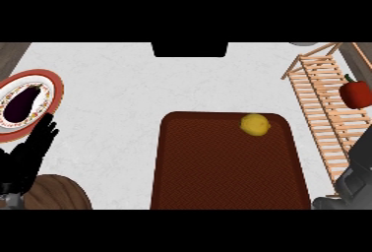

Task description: Pick the bell pepper from the tray and place it in the tiered shelf

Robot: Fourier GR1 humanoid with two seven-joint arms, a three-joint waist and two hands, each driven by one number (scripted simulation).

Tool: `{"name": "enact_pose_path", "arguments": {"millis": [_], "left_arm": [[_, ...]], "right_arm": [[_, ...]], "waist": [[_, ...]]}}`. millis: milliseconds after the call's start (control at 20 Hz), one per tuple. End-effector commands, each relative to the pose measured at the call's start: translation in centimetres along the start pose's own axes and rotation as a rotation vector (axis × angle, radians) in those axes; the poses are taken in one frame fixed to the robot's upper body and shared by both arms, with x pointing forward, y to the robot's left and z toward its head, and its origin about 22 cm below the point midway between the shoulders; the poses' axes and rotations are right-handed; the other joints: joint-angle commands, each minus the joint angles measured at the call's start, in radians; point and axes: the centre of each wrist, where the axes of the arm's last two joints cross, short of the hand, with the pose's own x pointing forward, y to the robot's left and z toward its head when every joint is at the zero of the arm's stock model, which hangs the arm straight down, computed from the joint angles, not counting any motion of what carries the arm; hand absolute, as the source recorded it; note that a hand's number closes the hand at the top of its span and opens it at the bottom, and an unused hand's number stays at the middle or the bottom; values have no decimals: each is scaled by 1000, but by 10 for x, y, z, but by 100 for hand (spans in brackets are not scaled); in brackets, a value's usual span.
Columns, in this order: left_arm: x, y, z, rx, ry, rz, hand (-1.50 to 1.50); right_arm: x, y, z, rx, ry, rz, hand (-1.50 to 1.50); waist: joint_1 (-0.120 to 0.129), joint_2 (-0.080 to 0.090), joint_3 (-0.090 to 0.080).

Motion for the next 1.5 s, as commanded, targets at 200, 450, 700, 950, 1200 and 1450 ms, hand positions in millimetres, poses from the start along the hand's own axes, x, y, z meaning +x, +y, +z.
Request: {"name": "enact_pose_path", "arguments": {"millis": [200,450,700,950,1200,1450], "left_arm": [[8,7,2,-12,6,-12,0],[-13,1,2,0,13,-10,0],[2,-12,-7,-20,7,0,0],[-12,-22,-5,4,6,-1,0],[-13,-10,-2,8,28,0,0],[-8,1,0,23,49,11,0]], "right_arm": [[-19,4,0,-12,65,-143,-150],[-12,-21,-4,23,110,-350,-150],[-29,-47,16,44,123,-513,-150],[-47,-102,31,-42,77,-636,-150],[-98,-143,53,-104,124,-700,-150],[-121,-180,70,-136,193,-684,-150]], "waist": [[4,1,0],[8,3,-1],[3,0,-1],[-4,-3,-2],[-12,-10,-4],[-31,-26,-8]]}}
